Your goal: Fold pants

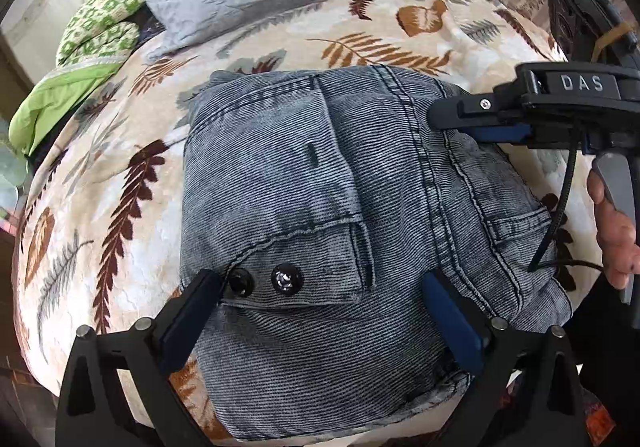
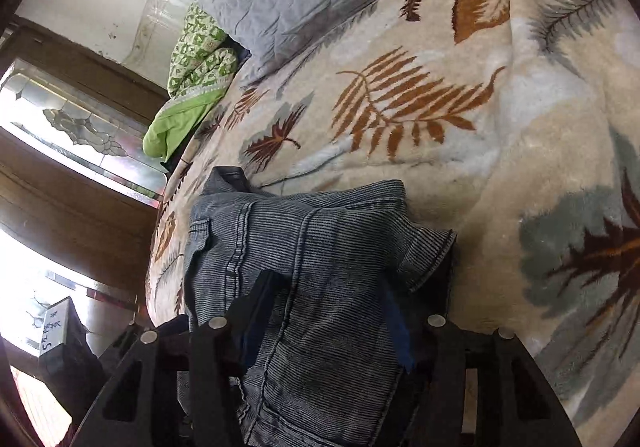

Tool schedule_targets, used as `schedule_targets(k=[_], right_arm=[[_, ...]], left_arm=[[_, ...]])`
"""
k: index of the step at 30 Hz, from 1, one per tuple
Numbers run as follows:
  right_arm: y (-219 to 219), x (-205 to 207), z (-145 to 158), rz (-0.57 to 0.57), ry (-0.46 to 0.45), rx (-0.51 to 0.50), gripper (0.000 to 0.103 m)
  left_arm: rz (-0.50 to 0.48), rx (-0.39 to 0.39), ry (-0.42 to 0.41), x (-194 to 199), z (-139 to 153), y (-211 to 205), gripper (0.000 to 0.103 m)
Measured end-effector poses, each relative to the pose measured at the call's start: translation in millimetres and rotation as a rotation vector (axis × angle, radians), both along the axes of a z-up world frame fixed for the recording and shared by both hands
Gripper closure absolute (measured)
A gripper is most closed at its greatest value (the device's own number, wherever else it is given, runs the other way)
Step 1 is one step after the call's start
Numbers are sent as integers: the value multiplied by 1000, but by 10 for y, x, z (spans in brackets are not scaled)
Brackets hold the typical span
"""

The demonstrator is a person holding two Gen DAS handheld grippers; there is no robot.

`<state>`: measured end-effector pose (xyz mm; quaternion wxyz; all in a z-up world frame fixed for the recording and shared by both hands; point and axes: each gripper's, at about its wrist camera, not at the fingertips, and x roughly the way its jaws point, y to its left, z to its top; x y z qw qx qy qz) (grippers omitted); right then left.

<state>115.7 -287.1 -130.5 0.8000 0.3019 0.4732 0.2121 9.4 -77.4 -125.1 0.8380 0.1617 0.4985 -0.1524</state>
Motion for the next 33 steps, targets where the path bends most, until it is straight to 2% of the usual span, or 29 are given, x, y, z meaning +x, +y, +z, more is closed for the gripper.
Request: schedule_targets(k=[4,7,17,26,27,30,31,33], right_arm=[[-63,-7,7,-6,13,34,46],[-94,-4,-14,-12,26,59,46],[-78,-27,-2,-6,3,37,46],[-86,-43,-7,-12,-2,48,46],[-86,-44,-7,-13,-1,49,46],[-88,-46,-6,-13,1,51,46],[-91,-49,-6,-14,2,54,46],[-94,-49,-5,-15,6,61,45]], left_arm=[[42,-41,-18,11,-71,57,0],[33,-24,-31,-65,-84,62,0],[32,1,20,18,-123,26,0],[40,29,17,17,-144,-32,0],[39,39,33,41,-148,-50,0],[30,66,164,228,-135,-78,0],[50,51,203,309,-111,-49,0],[124,-15,198,416,-10,75,0]])
